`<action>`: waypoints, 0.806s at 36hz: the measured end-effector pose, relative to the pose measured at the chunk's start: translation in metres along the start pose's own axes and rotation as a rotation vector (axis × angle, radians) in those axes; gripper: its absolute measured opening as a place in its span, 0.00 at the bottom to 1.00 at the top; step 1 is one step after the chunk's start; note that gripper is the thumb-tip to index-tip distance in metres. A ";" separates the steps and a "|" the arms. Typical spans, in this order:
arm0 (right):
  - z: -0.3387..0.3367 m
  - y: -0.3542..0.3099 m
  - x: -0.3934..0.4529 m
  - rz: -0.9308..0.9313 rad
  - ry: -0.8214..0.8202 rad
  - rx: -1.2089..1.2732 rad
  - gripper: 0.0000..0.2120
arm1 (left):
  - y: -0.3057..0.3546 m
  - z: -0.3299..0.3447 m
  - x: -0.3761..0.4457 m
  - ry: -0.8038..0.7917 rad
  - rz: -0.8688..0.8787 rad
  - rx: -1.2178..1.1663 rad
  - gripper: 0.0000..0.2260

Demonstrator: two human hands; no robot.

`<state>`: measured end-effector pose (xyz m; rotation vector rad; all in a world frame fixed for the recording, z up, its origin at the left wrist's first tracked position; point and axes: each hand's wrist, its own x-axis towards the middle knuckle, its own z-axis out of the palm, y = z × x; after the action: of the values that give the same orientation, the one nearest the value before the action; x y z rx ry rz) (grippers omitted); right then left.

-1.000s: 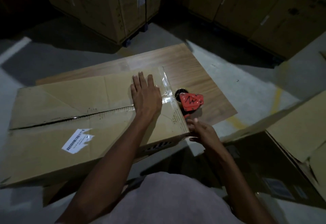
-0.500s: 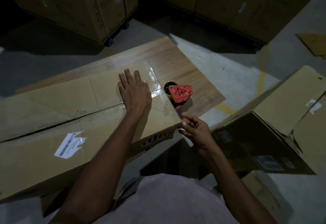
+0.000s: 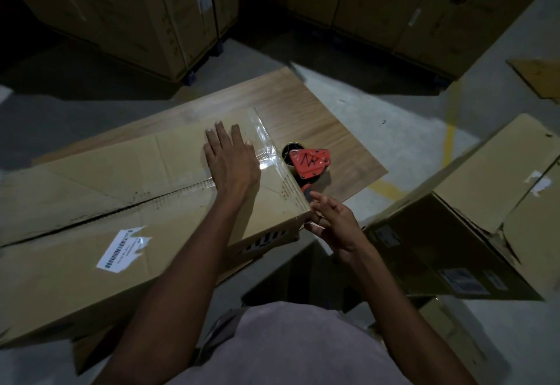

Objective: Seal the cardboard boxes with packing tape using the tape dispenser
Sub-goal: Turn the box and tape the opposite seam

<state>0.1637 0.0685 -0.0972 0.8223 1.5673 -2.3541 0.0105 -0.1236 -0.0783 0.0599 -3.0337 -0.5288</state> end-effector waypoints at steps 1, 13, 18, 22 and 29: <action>0.000 -0.001 -0.001 -0.009 0.001 -0.015 0.16 | 0.000 0.000 0.000 0.001 0.000 0.001 0.25; 0.010 0.000 -0.004 0.109 -0.040 0.003 0.14 | 0.000 -0.001 0.001 0.010 -0.009 -0.007 0.25; 0.017 -0.006 -0.008 0.163 0.020 -0.012 0.13 | 0.001 0.002 0.000 0.021 -0.010 -0.015 0.24; 0.017 -0.010 -0.003 0.173 0.007 -0.046 0.13 | 0.003 0.000 0.000 0.024 -0.009 -0.012 0.24; 0.026 -0.006 -0.008 0.124 -0.009 -0.239 0.13 | 0.003 -0.003 -0.003 0.020 -0.009 -0.015 0.25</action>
<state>0.1586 0.0464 -0.0807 0.8266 1.6987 -2.0337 0.0132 -0.1221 -0.0746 0.0781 -3.0110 -0.5476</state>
